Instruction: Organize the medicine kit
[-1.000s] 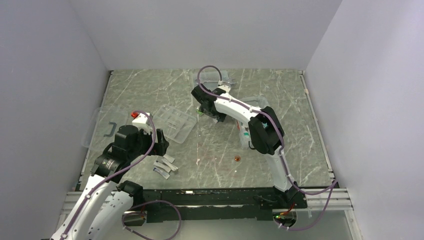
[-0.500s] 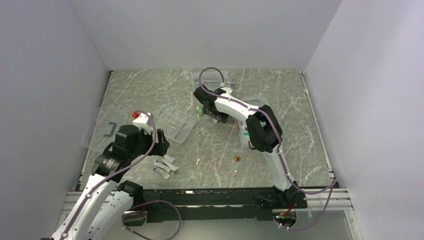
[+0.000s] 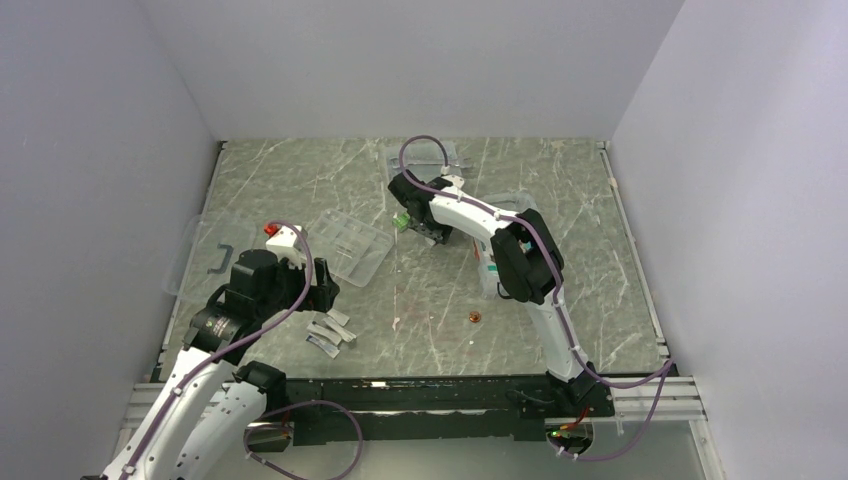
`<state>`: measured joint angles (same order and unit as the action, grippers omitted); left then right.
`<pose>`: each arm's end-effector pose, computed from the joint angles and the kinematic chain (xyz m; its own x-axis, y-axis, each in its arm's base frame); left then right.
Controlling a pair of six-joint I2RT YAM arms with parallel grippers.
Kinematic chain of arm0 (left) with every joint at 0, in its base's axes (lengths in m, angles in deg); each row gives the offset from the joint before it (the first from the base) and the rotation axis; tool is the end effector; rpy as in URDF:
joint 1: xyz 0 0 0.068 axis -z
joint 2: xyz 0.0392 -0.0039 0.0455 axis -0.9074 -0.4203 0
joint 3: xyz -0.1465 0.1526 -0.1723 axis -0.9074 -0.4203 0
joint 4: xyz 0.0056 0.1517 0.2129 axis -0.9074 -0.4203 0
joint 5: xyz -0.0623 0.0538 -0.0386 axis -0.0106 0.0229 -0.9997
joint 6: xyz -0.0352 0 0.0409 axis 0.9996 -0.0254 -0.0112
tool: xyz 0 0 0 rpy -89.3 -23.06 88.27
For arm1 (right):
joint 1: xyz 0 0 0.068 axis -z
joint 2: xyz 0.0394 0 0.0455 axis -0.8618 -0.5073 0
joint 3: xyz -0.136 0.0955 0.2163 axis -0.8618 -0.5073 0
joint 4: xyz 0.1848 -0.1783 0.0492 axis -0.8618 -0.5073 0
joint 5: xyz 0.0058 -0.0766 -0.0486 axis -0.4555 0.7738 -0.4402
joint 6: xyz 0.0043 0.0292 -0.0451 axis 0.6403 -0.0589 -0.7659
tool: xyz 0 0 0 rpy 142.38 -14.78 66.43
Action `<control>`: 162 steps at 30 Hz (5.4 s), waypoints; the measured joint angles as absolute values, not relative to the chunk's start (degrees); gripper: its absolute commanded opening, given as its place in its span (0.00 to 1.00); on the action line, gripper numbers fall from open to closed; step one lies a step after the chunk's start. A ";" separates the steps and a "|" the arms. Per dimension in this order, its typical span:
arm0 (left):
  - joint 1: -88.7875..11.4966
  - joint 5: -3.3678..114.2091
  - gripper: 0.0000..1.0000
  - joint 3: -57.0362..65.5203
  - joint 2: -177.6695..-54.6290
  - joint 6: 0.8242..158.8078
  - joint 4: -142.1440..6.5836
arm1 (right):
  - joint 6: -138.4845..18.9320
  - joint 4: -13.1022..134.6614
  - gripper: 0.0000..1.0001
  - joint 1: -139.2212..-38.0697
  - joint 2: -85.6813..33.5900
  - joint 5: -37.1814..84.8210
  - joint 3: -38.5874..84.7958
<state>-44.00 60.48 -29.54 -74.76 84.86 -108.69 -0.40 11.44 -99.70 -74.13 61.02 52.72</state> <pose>0.1218 -0.0491 0.2777 -0.6207 -0.0662 -0.7812 0.2355 0.9347 -0.2663 0.3659 0.2862 0.1729 -0.7139 0.4387 -0.5458 0.4870 0.8711 0.0632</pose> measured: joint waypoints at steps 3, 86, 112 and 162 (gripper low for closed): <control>-44.00 60.50 0.99 -29.54 -75.03 84.86 -108.69 | -0.70 12.51 0.50 -99.68 -74.13 60.61 52.50; -44.00 62.10 0.99 -29.25 -77.23 84.88 -108.73 | -53.55 31.68 0.00 -84.53 -28.10 39.10 5.14; -44.00 62.05 0.99 -29.21 -78.22 84.88 -108.73 | -53.09 34.26 0.51 -83.92 -33.41 39.12 7.17; -44.00 62.08 0.99 -29.01 -76.18 84.88 -108.76 | -48.02 31.40 0.66 -97.15 -33.37 30.95 31.76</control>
